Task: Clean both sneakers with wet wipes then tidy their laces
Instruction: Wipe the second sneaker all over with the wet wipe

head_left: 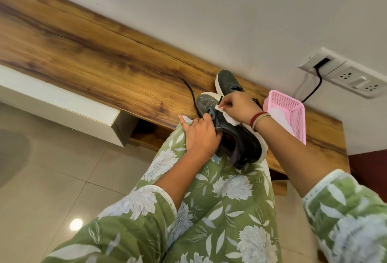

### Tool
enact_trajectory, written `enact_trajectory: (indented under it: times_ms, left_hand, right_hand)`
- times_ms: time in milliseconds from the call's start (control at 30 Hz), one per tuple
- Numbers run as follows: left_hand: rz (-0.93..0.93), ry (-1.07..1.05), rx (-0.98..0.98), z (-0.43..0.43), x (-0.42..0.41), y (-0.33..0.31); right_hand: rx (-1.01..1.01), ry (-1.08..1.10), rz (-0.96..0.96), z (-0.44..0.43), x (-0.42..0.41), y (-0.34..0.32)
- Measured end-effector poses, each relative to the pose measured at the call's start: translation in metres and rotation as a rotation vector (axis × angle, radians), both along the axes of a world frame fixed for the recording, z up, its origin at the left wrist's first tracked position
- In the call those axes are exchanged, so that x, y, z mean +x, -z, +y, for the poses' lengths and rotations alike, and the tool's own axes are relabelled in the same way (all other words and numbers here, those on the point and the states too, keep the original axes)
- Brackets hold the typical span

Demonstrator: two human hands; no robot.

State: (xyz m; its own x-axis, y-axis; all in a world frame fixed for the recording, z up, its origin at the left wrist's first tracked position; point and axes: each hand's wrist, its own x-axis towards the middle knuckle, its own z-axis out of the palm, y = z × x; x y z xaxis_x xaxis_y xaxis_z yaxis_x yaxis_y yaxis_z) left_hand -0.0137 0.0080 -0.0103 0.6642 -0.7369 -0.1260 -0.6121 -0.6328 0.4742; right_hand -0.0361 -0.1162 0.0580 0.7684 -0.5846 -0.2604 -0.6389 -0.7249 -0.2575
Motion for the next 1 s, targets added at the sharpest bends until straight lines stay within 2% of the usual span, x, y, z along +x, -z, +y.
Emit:
enact_trajectory:
  times_ms: [100, 167, 200, 267, 333, 400, 433, 567, 700, 833, 900, 1000]
  left_hand:
    - [0.001, -0.037, -0.016, 0.0, -0.002, 0.004]
    - [-0.035, -0.029, -0.083, 0.0, -0.003, 0.005]
    - [-0.069, 0.003, -0.136, 0.0, -0.003, 0.006]
    - [-0.125, 0.108, -0.191, 0.001, -0.004, 0.005]
    - [-0.116, 0.157, -0.172, 0.001, -0.003, 0.003]
    - [-0.048, 0.114, -0.119, 0.001, 0.0, 0.002]
    - [-0.019, 0.086, -0.083, 0.001, 0.001, 0.002]
    - [-0.019, 0.029, 0.045, 0.002, 0.0, -0.002]
    - [-0.037, 0.003, 0.07, 0.003, -0.004, -0.002]
    - [-0.045, -0.013, 0.039, 0.004, -0.004, -0.002]
    - [-0.048, -0.007, 0.032, 0.004, -0.004, -0.002]
    - [-0.045, 0.01, 0.057, 0.004, -0.003, -0.003]
  right_hand:
    - [-0.08, 0.051, -0.096, 0.007, -0.007, 0.016]
    - [-0.055, 0.196, -0.22, 0.005, -0.012, 0.023]
    - [0.057, 0.344, -0.303, 0.002, -0.014, 0.025]
    - [0.441, 0.723, -0.524, 0.0, -0.015, 0.019]
    - [0.733, 0.916, -0.653, 0.0, -0.016, 0.01]
    - [0.799, 0.874, -0.601, 0.0, -0.018, 0.004]
    - [0.767, 0.813, -0.544, 0.001, -0.019, 0.003]
    - [0.526, 0.595, -0.428, -0.002, -0.02, 0.013]
    - [0.258, 0.349, -0.26, -0.007, -0.011, 0.025]
    - [0.204, 0.388, -0.287, -0.005, -0.011, 0.031]
    - [0.368, 0.566, -0.4, -0.006, -0.013, 0.031]
    - [1.069, 0.841, -0.567, -0.014, -0.008, 0.012]
